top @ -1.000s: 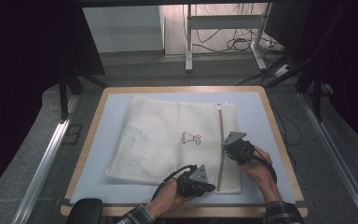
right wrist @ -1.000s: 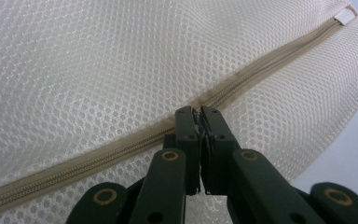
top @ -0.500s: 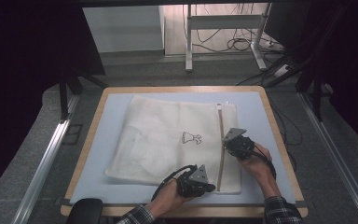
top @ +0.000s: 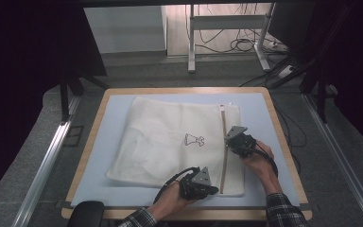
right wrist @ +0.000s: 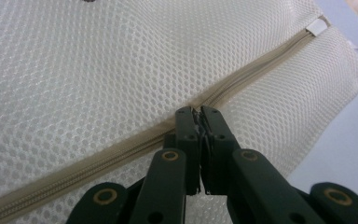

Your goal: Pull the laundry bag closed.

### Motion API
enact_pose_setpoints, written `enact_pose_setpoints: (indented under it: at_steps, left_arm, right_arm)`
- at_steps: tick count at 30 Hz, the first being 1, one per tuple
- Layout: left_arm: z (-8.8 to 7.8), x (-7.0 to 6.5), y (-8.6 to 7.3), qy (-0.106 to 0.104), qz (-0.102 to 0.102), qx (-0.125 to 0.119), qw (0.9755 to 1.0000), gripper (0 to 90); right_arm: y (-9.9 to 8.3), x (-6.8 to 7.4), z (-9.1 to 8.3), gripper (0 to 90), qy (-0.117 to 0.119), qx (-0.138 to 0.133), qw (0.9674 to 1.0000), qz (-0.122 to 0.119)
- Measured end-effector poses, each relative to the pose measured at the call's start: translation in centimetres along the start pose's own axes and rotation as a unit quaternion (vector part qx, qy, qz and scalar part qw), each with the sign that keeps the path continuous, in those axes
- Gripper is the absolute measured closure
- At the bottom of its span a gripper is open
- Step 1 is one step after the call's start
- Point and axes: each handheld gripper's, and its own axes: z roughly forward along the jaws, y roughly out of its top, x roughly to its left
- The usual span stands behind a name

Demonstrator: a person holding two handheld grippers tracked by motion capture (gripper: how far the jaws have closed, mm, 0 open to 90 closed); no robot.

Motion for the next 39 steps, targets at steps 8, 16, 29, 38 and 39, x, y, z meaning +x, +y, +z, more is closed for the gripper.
enact_pose_setpoints:
  at_steps: [8, 16, 29, 38, 39]
  left_arm:
    - [-0.1, 0.1, 0.0, 0.000, 0.003, 0.004, 1.0000, 90.0]
    - [0.0, 0.1, 0.0, -0.002, 0.001, 0.003, 1.0000, 90.0]
    - [0.0, 0.1, 0.0, -0.002, 0.001, 0.003, 1.0000, 90.0]
    - [0.0, 0.1, 0.0, -0.001, 0.002, 0.003, 1.0000, 90.0]
    - [0.0, 0.1, 0.0, -0.001, 0.002, 0.003, 1.0000, 90.0]
  right_arm:
    - [0.4, -0.6, 0.7, 86.4, -0.002, 0.004, 1.0000, -0.004]
    - [0.6, -1.1, 1.3, 86.4, -0.006, 0.007, 1.0000, -0.004]
    - [1.1, -2.0, 2.2, 86.3, -0.009, 0.010, 0.9999, 0.000]
    - [1.4, -2.6, 2.7, 86.2, -0.014, 0.009, 0.9999, 0.001]
    - [1.4, -2.7, 2.8, 86.2, -0.015, 0.010, 0.9998, 0.002]
